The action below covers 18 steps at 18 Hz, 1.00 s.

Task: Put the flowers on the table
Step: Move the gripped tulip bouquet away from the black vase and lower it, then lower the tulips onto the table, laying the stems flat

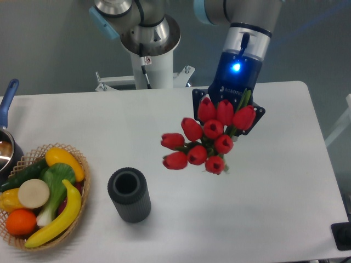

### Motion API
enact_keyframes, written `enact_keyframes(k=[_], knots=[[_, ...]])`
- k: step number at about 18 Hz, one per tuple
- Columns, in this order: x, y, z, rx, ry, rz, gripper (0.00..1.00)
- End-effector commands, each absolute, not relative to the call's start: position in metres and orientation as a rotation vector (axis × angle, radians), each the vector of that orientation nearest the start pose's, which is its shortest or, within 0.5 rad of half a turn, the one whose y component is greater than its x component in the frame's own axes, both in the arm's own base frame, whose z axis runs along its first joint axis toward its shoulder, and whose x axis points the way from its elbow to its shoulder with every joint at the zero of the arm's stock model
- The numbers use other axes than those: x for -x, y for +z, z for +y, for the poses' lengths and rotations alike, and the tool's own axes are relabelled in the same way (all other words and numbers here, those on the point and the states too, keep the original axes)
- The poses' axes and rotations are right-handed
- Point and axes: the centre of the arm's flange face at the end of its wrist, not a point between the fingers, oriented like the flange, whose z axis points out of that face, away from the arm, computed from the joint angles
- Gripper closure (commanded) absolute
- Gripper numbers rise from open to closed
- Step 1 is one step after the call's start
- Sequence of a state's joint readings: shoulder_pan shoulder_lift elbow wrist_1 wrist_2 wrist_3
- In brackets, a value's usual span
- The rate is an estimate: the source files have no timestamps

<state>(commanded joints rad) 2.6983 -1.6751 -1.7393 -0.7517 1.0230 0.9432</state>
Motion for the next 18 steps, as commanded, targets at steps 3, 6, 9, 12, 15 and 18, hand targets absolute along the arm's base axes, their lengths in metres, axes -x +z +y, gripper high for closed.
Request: enact_keyframes(k=[3,6,9,12,15,18], knots=[[0.415,0.432,0.397,2.469,0.247,0.02,0.52],[0.417,0.409,0.391,2.554,0.273,0.026,0.52],[0.414,0.391,0.393,2.578,0.248,0.06,0.52],[0.41,0.369,0.404,2.668,0.272,0.142,0.52],[0.405,0.344,0.417,2.733,0.261,0.206,0.52],[0.404,0.327,0.427,2.759,0.24,0.265,0.52]])
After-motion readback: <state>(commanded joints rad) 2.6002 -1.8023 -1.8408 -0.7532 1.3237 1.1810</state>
